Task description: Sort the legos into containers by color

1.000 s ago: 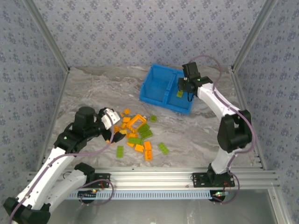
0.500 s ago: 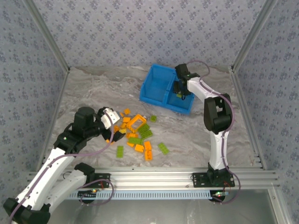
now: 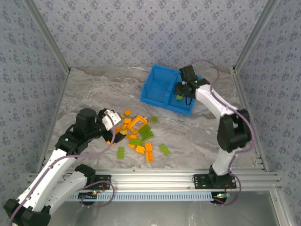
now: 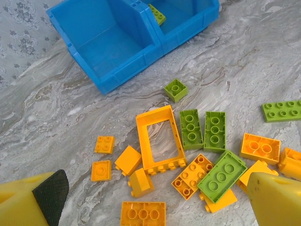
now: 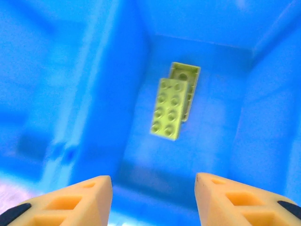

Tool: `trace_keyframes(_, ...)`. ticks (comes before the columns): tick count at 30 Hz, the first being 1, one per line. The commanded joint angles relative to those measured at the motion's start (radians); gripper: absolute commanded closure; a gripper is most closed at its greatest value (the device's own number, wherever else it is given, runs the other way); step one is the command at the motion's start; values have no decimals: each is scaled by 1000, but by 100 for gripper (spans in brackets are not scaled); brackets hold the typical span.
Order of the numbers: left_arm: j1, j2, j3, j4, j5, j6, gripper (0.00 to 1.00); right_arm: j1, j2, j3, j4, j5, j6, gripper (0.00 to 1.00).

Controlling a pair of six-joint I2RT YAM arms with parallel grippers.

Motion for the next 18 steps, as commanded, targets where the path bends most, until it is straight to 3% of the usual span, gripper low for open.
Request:
trace_keyframes(1,-7,25,-17,72,-21,-48,1,87,-161,-154,59,18,-38,47)
trace_keyframes(4,-14,114,13,101,-78,-200,1,165,-328,-339,149,-13,-31,41)
trace_keyframes(7,-70,274,143,6,-140,-314,1,233,-460,-450,222,-64,-20,26)
trace_keyframes(13,-164,703,384,-145,-187,-464,1,285,-583,-502,223,-53,-55,0)
trace_keyframes(18,-176,954,465,-82,-198,-501,3,271,-589,-452,105,16,-76,0)
